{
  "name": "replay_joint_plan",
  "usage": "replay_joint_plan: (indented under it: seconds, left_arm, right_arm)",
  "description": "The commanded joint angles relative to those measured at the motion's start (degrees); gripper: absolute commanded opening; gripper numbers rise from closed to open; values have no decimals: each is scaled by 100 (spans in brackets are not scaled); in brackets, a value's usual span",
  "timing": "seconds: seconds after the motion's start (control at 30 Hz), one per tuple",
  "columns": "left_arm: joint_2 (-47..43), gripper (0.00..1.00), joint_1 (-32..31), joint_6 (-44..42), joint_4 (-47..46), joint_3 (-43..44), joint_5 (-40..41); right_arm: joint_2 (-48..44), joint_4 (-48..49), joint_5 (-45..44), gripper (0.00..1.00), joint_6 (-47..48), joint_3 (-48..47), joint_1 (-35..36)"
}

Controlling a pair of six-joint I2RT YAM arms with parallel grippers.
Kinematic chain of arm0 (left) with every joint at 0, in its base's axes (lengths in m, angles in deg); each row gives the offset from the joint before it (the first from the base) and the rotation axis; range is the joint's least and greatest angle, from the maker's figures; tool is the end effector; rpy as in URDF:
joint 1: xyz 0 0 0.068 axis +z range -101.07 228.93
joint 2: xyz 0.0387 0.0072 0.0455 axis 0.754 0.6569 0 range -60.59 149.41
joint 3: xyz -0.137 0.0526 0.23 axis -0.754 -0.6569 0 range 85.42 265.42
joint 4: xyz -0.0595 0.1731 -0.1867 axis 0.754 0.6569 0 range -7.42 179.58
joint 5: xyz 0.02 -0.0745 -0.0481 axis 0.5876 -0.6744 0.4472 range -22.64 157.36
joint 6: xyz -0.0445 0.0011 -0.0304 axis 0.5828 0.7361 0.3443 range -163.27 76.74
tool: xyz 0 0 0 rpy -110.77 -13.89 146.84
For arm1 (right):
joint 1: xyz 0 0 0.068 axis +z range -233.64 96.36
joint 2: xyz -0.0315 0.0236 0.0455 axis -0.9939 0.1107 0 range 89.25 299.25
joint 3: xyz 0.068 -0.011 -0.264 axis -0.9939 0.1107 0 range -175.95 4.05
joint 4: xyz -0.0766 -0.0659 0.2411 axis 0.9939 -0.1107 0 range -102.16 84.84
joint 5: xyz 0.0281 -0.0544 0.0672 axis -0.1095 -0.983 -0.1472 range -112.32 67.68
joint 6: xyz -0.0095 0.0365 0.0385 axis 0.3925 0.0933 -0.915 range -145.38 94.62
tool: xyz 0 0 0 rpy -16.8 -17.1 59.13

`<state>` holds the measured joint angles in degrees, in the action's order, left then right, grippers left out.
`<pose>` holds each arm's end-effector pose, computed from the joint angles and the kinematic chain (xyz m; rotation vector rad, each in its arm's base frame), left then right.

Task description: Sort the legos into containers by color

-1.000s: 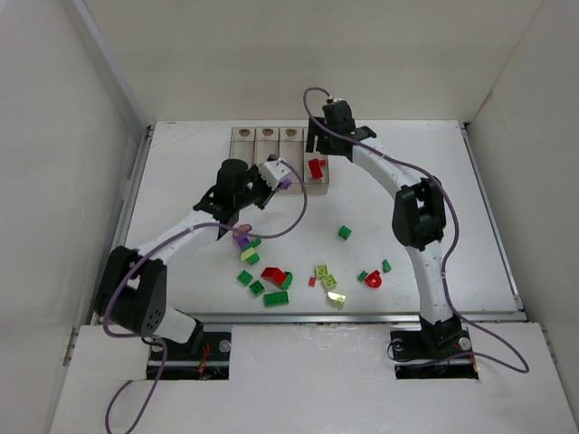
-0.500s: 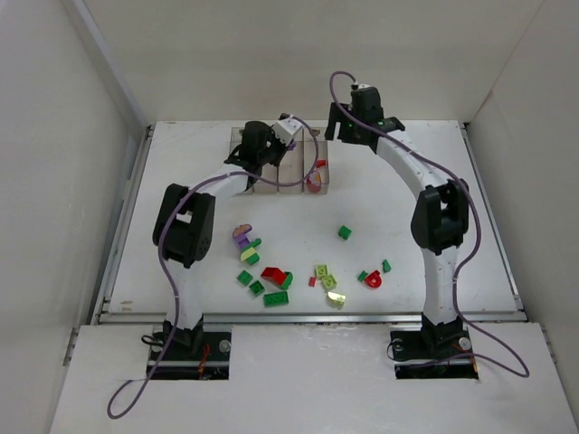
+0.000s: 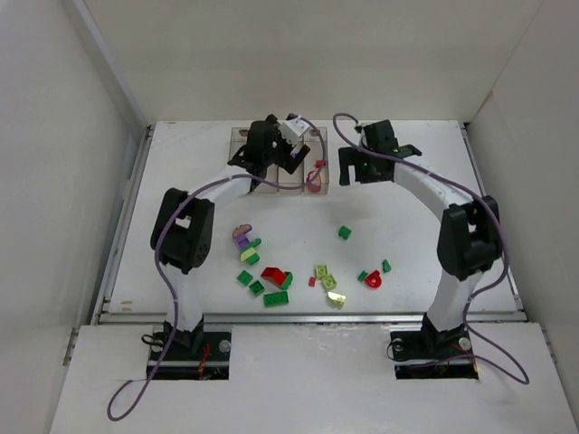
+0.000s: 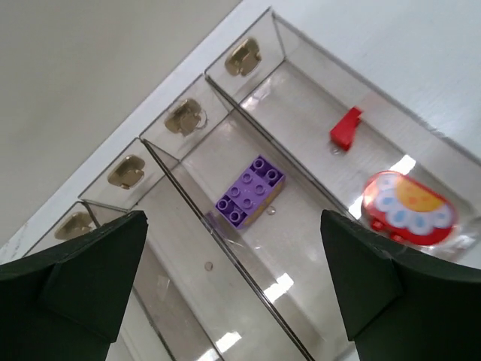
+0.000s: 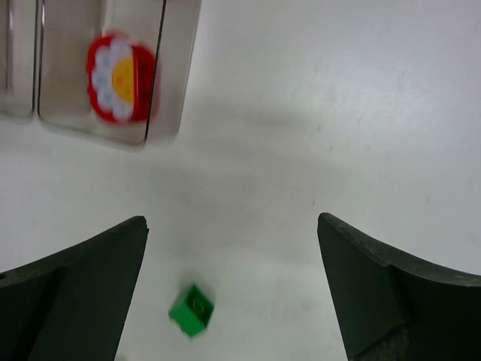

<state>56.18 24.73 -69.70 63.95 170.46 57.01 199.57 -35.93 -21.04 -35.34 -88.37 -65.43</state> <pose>0.4398 -0.2045 0.2467 0.8835 1.5656 -0.1348 0.4134 0.1369 0.2607 -0.1856 2.4283 0.2499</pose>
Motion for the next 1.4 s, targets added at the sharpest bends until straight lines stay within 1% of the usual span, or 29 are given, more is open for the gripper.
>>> replay_joint_plan:
  seconds: [0.0,0.1,0.17,0.2,0.23,0.27,0.3,0.37,0.4,0.43,0.5,0.63,0.67,0.73,0.77,0.87,0.93,0.97,1.0,1.07,1.1,1.13,1.17,1.2,1.23,1.27,1.3,1.33,1.37]
  left_arm:
    - [-1287,100,-67,261,-89,-206,-125]
    - [-2069,100,-67,585,552,-566,67]
    - [-2464,100,-67,727,1017,-1040,244]
    - [-2866,100,-67,780,1150,-1224,296]
    - [-3071,100,12,850,1247,-1426,297]
    - [-3255,100,82,851,1352,-1855,366]
    - [-3623,100,83,903,1493,-2068,428]
    - [-3976,100,240,1016,1599,-2620,568]
    - [-4134,100,241,1018,1669,-2771,569]
    - [-4441,100,311,1105,1670,-2895,647]
    - [-4732,100,363,1184,1670,-3236,700]
    - [-5339,100,426,1246,1609,-3730,701]
    - [-5497,100,486,1246,1608,-3809,701]
    - [-5612,100,540,1299,1608,-3976,762]
    - [-5665,100,592,1299,1608,-3977,762]
    - [-5840,100,706,1299,1530,-4153,762]
    - [-5911,100,759,1299,1433,-4328,762]
    - [-5972,100,760,1299,1346,-4329,762]
    - [-5973,100,760,1299,1275,-4407,762]
    - [-6026,100,760,1247,1274,-4469,815]
    - [-6026,100,760,1246,1161,-4548,815]
    - [-6026,100,760,1246,1099,-4601,902]
    - [-6087,100,760,1298,1012,-4662,973]
    - [-6087,100,760,1403,924,-4784,1174]
    - [-6087,100,760,1457,845,-4838,1271]
    - [-6148,100,760,1457,783,-4838,1324]
    - [-6149,100,820,1457,782,-4899,1325]
    - [-6218,100,821,1457,782,-4952,1325]
    - [-6219,100,821,1457,782,-4953,1386]
  right_arm:
    - [-1019,229,381,100,669,846,234]
    - [-1407,229,382,100,723,1619,577]
    - [-1522,229,329,100,723,1954,805]
    - [-1523,324,329,99,671,2217,876]
    - [-1523,430,329,99,670,2289,955]
    - [-1523,431,260,98,670,2342,1016]
    - [-1418,431,259,95,670,2343,1069]
    - [-1198,492,259,91,723,2413,1070]
    - [-1136,545,59,91,723,2474,1070]
    - [-1084,545,-4,88,784,2475,1070]
    - [-978,492,-66,84,890,2475,1070]
    - [-802,571,4,70,1031,2580,1122]
    - [-802,571,4,56,1031,2580,1123]
    - [-671,519,4,39,1031,2431,1123]
    - [-670,432,4,32,1031,2378,1123]
    - [-670,194,4,32,1031,2221,1123]
    - [-670,45,4,17,1083,2149,1175]
    - [-670,44,4,11,1083,2089,1175]
    - [-670,-60,152,1,1083,2001,1175]
    - [-670,-211,468,0,883,1414,1175]
    - [-670,-159,957,0,786,1168,1175]
    - [-618,7,1240,0,645,713,1236]
    - [-522,609,1478,0,261,508,1237]
    - [-434,990,1620,0,-21,341,1306]
    - [-328,1367,1673,0,-302,191,1307]
    - [-14,1946,1526,0,-879,-150,1307]
    - [207,2091,1385,0,-1120,-388,1307]
    - [766,2092,1105,0,-1462,-1121,1359]
    - [771,2092,1042,0,-1465,-1520,1360]
